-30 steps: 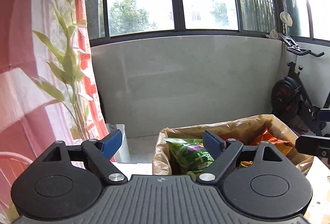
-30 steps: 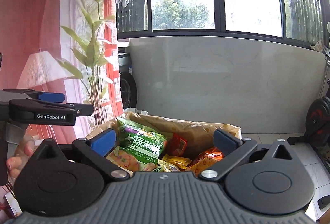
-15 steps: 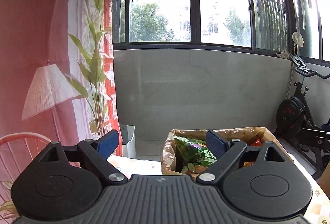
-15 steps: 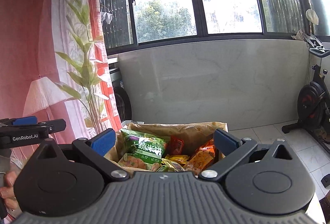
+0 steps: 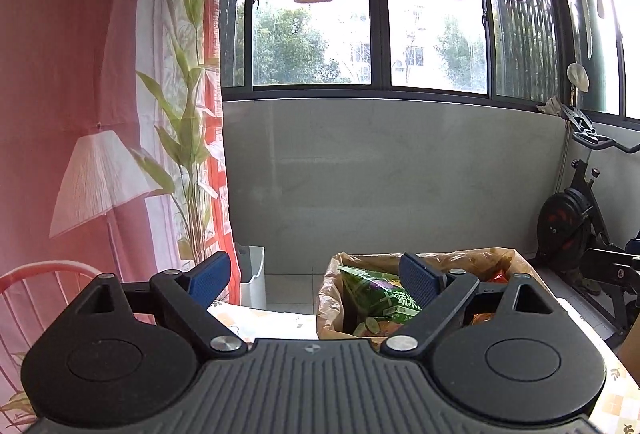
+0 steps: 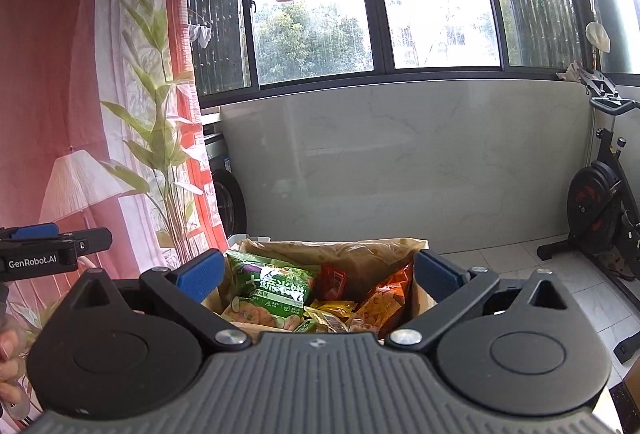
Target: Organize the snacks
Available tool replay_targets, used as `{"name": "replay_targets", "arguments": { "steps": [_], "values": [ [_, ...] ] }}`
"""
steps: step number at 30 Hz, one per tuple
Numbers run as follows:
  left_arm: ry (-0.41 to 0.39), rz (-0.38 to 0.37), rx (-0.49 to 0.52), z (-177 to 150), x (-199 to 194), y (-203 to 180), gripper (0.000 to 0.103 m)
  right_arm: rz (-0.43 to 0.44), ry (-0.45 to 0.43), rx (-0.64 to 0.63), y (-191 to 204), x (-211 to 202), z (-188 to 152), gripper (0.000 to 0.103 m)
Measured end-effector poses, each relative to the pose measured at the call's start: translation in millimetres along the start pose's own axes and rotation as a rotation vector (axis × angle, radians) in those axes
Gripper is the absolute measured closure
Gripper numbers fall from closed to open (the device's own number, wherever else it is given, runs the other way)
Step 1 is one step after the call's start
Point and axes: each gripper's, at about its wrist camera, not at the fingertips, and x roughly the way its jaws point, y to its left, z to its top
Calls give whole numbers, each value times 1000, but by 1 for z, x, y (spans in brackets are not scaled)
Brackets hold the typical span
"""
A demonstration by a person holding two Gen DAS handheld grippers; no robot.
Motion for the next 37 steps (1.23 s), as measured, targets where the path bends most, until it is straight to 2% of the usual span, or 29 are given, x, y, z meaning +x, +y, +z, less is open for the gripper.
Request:
{"name": "replay_targets", "arguments": {
  "steps": [37],
  "values": [
    [17, -42, -18, -2, 2, 4, 11, -2, 16, -14, 3, 1, 1, 0]
  ]
}}
